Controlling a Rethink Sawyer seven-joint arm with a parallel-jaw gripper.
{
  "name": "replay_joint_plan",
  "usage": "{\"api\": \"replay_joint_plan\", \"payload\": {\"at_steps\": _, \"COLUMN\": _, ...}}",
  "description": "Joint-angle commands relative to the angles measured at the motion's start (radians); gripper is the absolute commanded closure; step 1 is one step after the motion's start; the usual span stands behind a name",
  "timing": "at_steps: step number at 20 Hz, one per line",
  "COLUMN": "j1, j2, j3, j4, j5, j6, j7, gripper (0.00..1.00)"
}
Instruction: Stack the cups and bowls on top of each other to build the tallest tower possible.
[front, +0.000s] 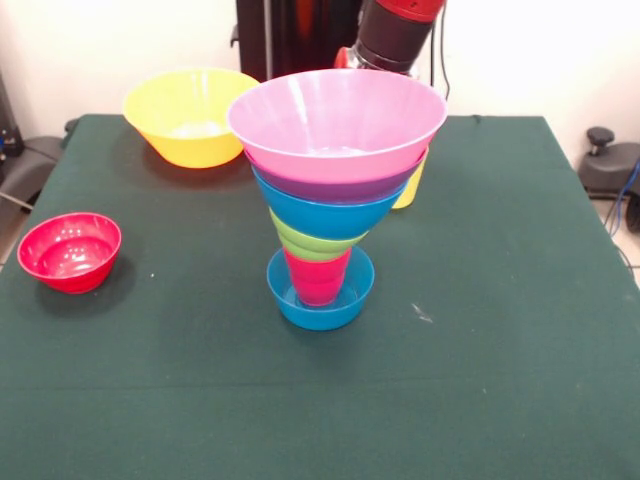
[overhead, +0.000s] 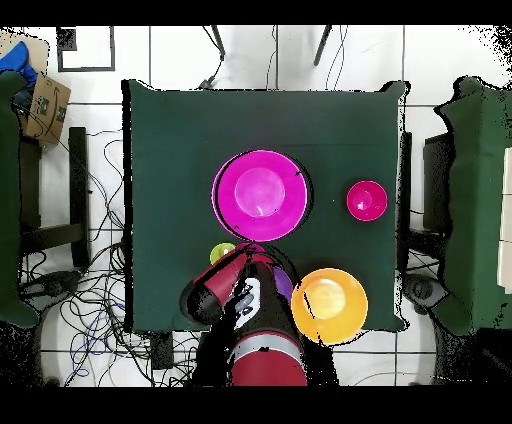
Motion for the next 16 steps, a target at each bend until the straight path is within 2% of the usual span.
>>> {"api": "replay_joint_plan", "payload": {"at_steps": 1, "j1": -0.014, "j2": 0.015, "j3": 0.085, "j4": -0.076, "j5": -0.038, "j6": -0.006, "j7": -0.072, "gripper": 1.0}}
{"api": "replay_joint_plan", "payload": {"at_steps": 6, "j1": -0.026, "j2": -0.004, "j3": 0.126, "j4": -0.066, "j5": 0.005, "j6": 0.027, "j7": -0.09, "gripper": 1.0}}
{"api": "replay_joint_plan", "payload": {"at_steps": 16, "j1": 0.018, "j2": -0.089, "j3": 0.165, "j4": -0.05, "j5": 0.122, "j6": 0.167, "j7": -0.079, "gripper": 1.0}}
